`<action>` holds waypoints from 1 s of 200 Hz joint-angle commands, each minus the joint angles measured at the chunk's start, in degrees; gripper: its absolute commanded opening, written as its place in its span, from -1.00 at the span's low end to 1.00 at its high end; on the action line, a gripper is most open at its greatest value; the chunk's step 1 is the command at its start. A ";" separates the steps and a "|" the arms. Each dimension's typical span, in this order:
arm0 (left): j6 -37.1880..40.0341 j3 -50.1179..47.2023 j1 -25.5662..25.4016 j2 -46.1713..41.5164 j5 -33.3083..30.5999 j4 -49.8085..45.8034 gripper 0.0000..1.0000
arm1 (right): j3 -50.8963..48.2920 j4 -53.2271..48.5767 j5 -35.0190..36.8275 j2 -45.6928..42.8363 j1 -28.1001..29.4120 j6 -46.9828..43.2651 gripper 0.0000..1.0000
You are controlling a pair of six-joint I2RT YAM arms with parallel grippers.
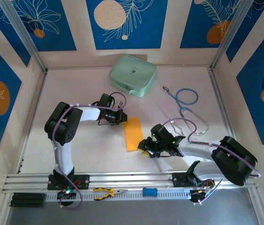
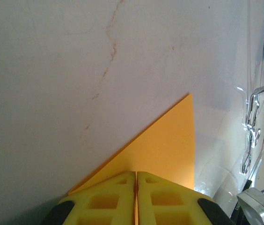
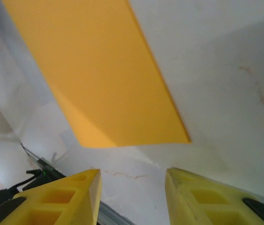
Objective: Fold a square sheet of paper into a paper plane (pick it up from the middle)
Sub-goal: Fold the triangle a second time at the center of the table.
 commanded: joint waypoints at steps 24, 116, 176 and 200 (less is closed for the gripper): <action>1.58 -1.52 0.35 1.85 -2.17 -5.87 -0.77 | -0.23 6.37 3.08 3.80 1.13 4.63 -0.16; 1.73 -1.41 0.35 2.00 -1.98 -5.89 -0.77 | 0.64 9.83 7.11 2.84 0.73 2.29 -0.15; 1.65 -1.41 0.35 2.09 -1.80 -5.87 -0.77 | 1.01 9.02 7.79 2.16 0.44 1.41 -0.15; 1.65 -1.28 0.35 2.09 -1.79 -5.80 -0.77 | 1.69 5.41 8.57 1.05 0.41 0.06 -0.14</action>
